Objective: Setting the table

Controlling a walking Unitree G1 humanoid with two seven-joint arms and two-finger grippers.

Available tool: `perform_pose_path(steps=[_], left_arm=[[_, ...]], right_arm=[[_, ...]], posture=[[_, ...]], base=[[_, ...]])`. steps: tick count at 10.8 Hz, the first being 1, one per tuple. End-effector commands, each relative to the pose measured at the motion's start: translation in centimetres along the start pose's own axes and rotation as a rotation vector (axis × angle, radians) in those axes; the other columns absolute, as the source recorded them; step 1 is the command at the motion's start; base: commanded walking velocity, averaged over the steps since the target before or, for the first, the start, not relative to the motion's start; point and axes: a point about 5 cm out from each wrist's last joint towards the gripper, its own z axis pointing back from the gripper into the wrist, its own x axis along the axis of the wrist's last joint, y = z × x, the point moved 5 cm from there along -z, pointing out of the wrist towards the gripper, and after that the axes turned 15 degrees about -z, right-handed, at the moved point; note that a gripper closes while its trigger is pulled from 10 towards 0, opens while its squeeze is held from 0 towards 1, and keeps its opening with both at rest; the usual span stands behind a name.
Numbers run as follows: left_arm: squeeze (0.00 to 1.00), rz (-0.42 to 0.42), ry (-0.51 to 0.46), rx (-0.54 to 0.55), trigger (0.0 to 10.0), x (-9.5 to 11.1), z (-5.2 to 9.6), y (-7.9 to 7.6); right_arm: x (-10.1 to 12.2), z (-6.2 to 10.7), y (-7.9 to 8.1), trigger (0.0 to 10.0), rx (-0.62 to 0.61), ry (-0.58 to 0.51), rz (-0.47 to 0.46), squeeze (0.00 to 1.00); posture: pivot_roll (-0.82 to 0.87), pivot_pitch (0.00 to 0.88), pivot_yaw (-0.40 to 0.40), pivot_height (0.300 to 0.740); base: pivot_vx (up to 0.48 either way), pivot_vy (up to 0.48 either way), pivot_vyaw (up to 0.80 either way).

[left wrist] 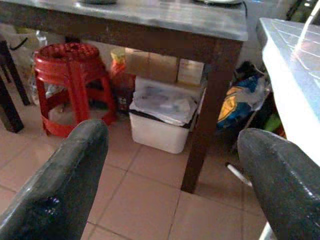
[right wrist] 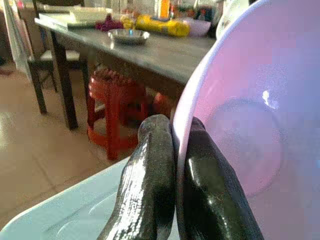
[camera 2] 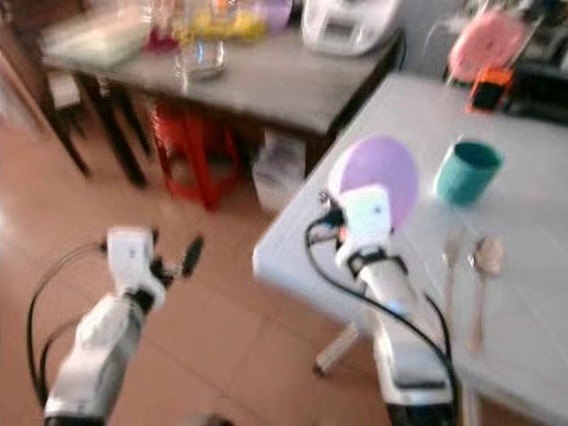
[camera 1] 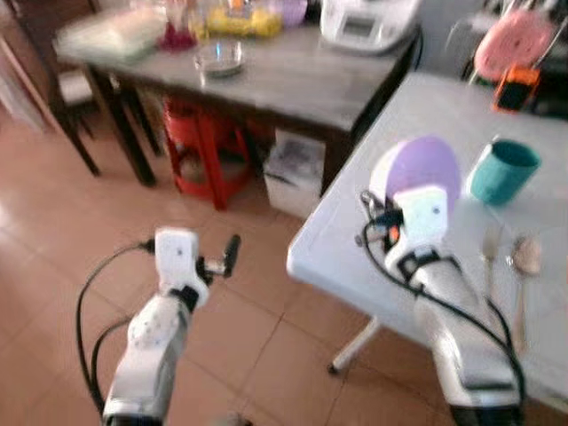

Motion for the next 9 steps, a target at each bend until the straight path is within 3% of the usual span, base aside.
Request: perform_pose_path(steps=[1, 3, 6, 9], left_arm=[[0.0, -0.024, -0.014, -0.004, 10.0, 0.25, -0.06, 0.22], [0.0, -0.009, -0.006, -0.002, 10.0, 0.1, -0.06, 0.21], [0.0, 0.004, -0.007, -0.001, 10.0, 0.06, -0.05, 0.04], [0.0, -0.001, -0.007, -0.012, 10.0, 0.03, -0.01, -0.03]], right_arm=[[0.62, -0.15, 0.37, 10.0, 0.011, -0.024, 0.005, 0.0], [0.72, -0.23, 0.31, 10.0, 0.007, -0.028, 0.0, 0.0], [0.59, -0.32, 0.36, 10.0, 0.014, -0.02, 0.003, 0.0], [0.57, -0.29, 0.45, 10.0, 0.011, -0.021, 0.001, 0.0]], posture=[[-0.03, 0.08, 0.039, 0.74], [-0.03, 0.078, 0.037, 0.74], [-0.03, 0.079, 0.034, 0.74], [-0.03, 0.084, 0.041, 0.74]], base=[[0.0, 0.0, 0.0], [0.0, 0.0, 0.0], [0.0, 0.0, -0.45], [0.0, 0.283, -0.5]])
